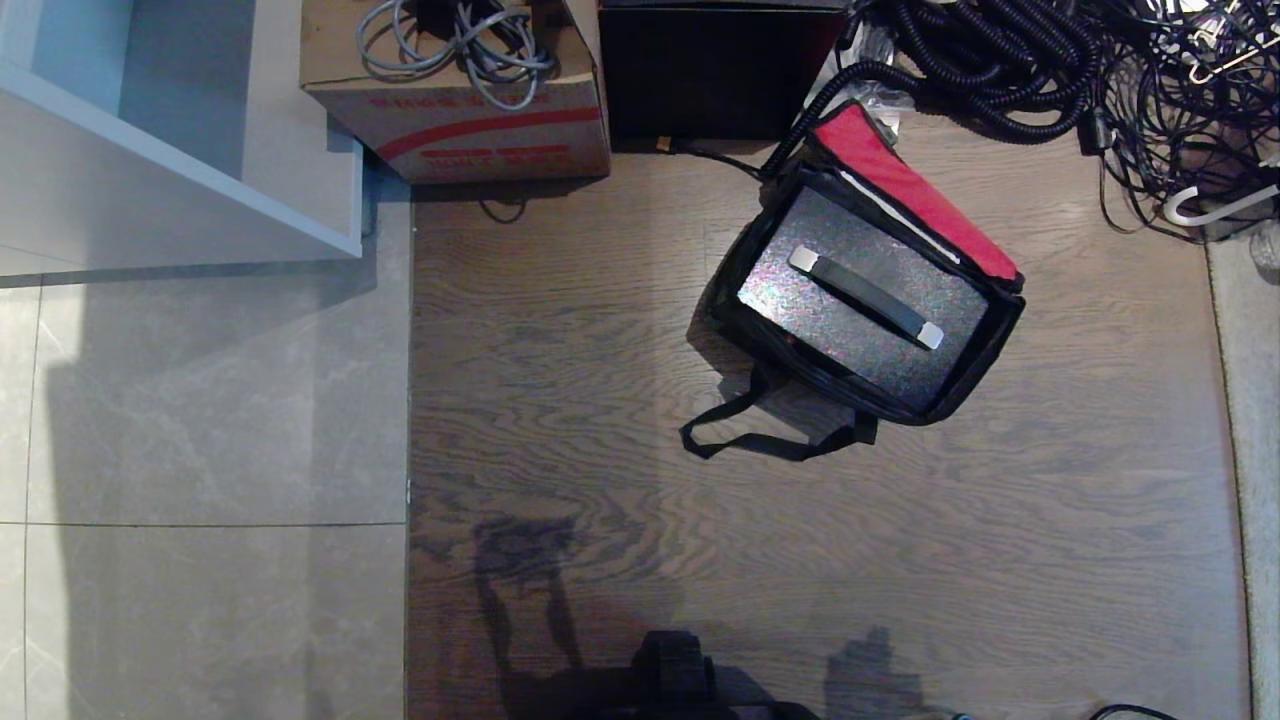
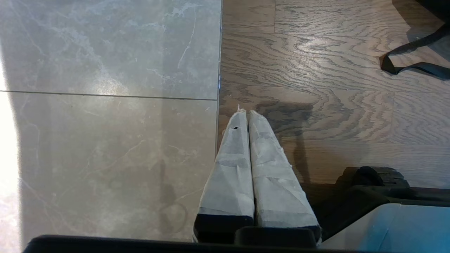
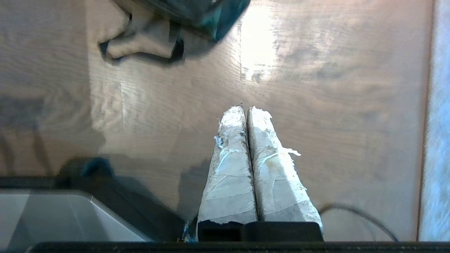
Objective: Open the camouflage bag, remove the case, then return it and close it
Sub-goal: Grip the handle
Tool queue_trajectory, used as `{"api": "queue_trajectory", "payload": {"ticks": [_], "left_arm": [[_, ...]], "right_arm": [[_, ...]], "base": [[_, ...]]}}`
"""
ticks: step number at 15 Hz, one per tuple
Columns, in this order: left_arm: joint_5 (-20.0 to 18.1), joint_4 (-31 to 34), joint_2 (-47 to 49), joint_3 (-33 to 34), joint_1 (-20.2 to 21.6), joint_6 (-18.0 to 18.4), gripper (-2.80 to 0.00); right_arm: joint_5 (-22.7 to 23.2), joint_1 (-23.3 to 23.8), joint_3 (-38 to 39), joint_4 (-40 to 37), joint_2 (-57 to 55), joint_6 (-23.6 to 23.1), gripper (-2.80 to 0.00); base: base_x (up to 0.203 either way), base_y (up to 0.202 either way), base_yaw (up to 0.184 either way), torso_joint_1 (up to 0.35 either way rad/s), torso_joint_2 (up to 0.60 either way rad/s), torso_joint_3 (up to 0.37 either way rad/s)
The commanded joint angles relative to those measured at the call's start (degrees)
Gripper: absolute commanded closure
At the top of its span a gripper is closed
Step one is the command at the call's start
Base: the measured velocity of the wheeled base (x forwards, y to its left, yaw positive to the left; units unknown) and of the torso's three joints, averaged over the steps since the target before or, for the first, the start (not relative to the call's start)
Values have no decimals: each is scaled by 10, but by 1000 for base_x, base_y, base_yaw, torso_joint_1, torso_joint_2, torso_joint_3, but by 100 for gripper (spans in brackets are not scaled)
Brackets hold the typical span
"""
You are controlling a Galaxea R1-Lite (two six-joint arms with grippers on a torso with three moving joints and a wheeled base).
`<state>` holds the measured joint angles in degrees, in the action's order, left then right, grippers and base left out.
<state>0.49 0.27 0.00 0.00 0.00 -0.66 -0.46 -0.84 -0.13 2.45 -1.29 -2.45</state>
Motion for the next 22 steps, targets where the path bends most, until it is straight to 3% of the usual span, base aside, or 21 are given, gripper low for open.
{"api": "queue_trajectory", "payload": {"ticks": [1,22], "left_arm": [[0,0,0,0,0,0,0],[0,0,0,0,0,0,0]], "right_arm": [[4,0,14,3,10,4,0],[3,0,14,3,10,4,0]], "base": [[0,0,0,0,0,0],[0,0,0,0,0,0]]}}
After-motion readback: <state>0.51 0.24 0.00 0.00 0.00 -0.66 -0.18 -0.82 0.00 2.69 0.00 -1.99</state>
